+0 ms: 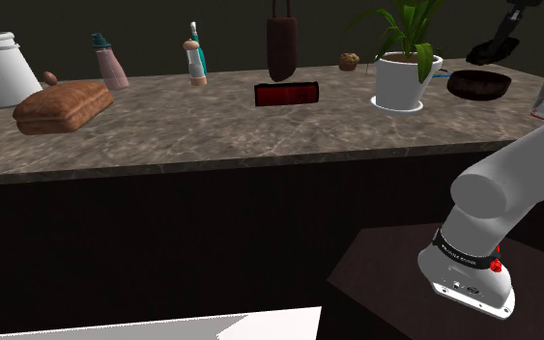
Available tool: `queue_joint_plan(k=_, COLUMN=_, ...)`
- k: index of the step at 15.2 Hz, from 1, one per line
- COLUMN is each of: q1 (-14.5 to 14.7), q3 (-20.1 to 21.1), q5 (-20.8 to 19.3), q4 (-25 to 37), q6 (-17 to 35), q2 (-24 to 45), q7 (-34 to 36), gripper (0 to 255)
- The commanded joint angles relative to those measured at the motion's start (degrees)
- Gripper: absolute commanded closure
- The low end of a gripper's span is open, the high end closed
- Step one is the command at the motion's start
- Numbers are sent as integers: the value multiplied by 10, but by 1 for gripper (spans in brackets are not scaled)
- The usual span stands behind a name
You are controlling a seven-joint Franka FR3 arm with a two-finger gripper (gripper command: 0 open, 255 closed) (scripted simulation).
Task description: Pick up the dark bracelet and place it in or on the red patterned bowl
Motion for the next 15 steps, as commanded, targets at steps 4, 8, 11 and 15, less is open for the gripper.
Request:
queue_joint_plan(k=4, q1=-7, q3=0, q5=-9, q4=-50, q6=38, q2=-15, q7=2, gripper=255)
queue_joint_plan(k=8, q1=-12, q3=-1, q5=-15, q4=-88, q6=67, q2=-25, q7=4, gripper=255)
queue_joint_plan(k=11, q1=-13, q3=-2, q5=-18, q4=-103, q6=79, q2=-28, q7=4, gripper=255)
queue_joint_plan(k=15, q1=-13, q3=-2, q5=-18, q4=-103, q6=79, q2=-28, q7=4, gripper=255)
